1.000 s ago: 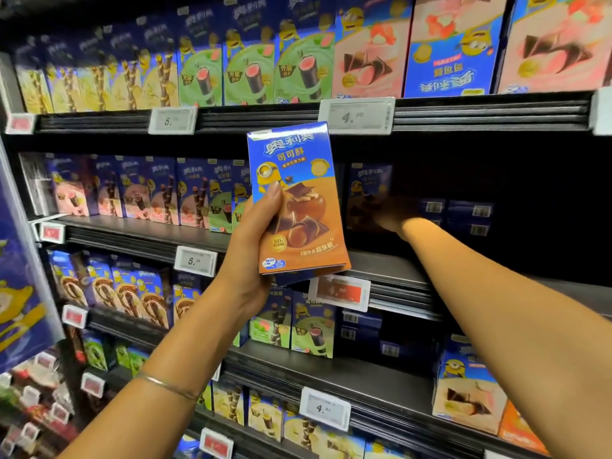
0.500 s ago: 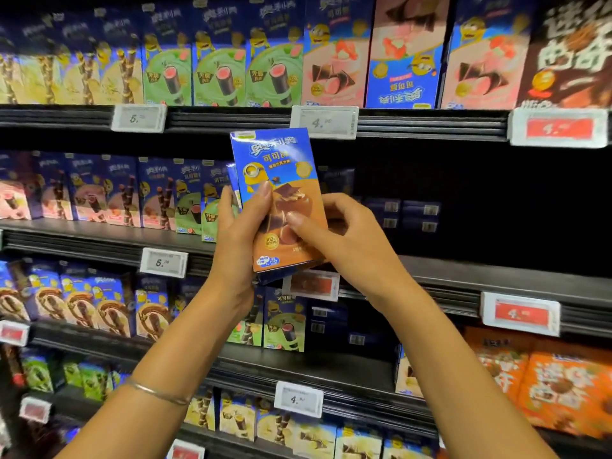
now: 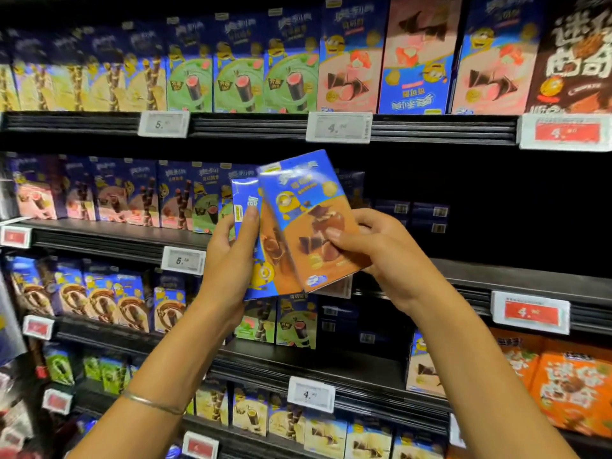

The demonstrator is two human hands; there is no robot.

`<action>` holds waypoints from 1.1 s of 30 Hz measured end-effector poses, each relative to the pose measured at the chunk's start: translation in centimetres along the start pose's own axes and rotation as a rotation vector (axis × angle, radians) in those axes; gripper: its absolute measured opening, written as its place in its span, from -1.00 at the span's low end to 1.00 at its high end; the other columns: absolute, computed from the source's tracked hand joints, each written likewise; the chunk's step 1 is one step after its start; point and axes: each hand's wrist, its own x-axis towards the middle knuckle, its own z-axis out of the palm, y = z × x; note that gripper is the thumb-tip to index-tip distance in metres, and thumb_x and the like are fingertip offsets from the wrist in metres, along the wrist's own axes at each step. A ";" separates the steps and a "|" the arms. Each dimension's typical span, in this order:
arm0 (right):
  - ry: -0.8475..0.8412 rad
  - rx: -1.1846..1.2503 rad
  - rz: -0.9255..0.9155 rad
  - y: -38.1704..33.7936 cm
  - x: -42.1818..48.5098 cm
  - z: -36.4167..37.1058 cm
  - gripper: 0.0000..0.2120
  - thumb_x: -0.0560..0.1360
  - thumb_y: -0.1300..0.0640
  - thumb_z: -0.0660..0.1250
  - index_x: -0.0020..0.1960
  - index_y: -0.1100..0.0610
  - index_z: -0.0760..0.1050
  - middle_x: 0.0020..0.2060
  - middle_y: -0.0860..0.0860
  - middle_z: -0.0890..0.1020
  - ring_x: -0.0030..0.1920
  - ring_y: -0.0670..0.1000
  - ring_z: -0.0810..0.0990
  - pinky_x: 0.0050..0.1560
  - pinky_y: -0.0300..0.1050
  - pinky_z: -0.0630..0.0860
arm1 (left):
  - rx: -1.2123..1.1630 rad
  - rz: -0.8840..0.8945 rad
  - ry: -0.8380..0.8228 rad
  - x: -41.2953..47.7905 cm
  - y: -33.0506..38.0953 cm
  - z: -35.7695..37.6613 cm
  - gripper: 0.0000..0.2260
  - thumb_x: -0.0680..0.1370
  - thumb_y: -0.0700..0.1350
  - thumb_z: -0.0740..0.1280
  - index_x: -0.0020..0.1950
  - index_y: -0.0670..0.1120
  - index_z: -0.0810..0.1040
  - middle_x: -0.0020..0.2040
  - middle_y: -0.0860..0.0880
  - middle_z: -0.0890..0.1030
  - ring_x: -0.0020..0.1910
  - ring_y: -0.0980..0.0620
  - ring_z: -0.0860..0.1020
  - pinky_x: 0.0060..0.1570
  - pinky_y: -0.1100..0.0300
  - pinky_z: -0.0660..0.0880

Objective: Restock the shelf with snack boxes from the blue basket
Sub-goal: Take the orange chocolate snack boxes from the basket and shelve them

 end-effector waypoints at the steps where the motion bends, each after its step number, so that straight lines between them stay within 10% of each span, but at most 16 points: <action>1: 0.031 0.004 -0.004 0.2 0.4 -0.9 -0.85 0.51 0.23 0.44 0.07 0.18 0.58 -0.19 0.07 0.75 -0.19 0.01 0.73 -0.20 -0.19 0.59 | 0.013 0.003 0.013 0.0 -0.2 -0.2 -0.57 0.50 0.27 0.37 0.17 -0.04 0.59 0.00 -0.02 0.78 -0.14 0.01 0.77 -0.29 0.13 0.66; 6: 0.240 0.002 0.047 1.7 3.1 -5.9 -0.77 0.48 0.32 0.43 0.13 0.26 0.60 -0.14 0.16 0.74 -0.17 0.09 0.72 -0.02 0.01 0.61 | 0.015 -0.034 0.052 0.4 -0.3 -0.3 -0.55 0.66 0.20 0.30 0.35 -0.12 0.56 0.04 -0.05 0.78 -0.11 0.00 0.77 -0.25 0.11 0.67; 11: 0.480 -0.127 0.110 2.8 7.0 -10.0 -0.88 0.47 0.31 0.47 -0.15 0.25 0.52 -0.34 0.11 0.65 -0.40 -0.01 0.61 -0.54 -0.27 0.41 | 0.003 -0.001 0.022 0.4 0.3 0.7 -0.60 0.68 0.18 0.27 0.33 -0.09 0.57 0.05 -0.04 0.78 -0.11 0.02 0.77 -0.25 0.12 0.67; 21: 0.370 -1.028 0.281 7.1 13.9 -13.3 -0.62 0.62 -0.01 0.31 0.25 0.28 0.54 0.27 0.28 0.58 0.18 0.23 0.57 0.12 -0.01 0.50 | -0.035 -0.048 -0.019 0.5 0.5 3.9 -0.55 0.67 0.20 0.28 0.37 -0.10 0.57 0.10 -0.07 0.77 -0.08 0.00 0.76 -0.20 0.10 0.69; 33: 0.389 -0.968 0.253 8.5 18.9 -14.1 -0.60 0.61 0.07 0.34 0.37 0.27 0.50 0.32 0.25 0.57 0.29 0.27 0.56 0.28 0.07 0.53 | 0.026 -0.088 -0.054 0.4 0.2 6.2 -0.52 0.67 0.22 0.25 0.41 -0.09 0.56 0.15 -0.10 0.76 0.00 -0.08 0.77 -0.13 0.03 0.72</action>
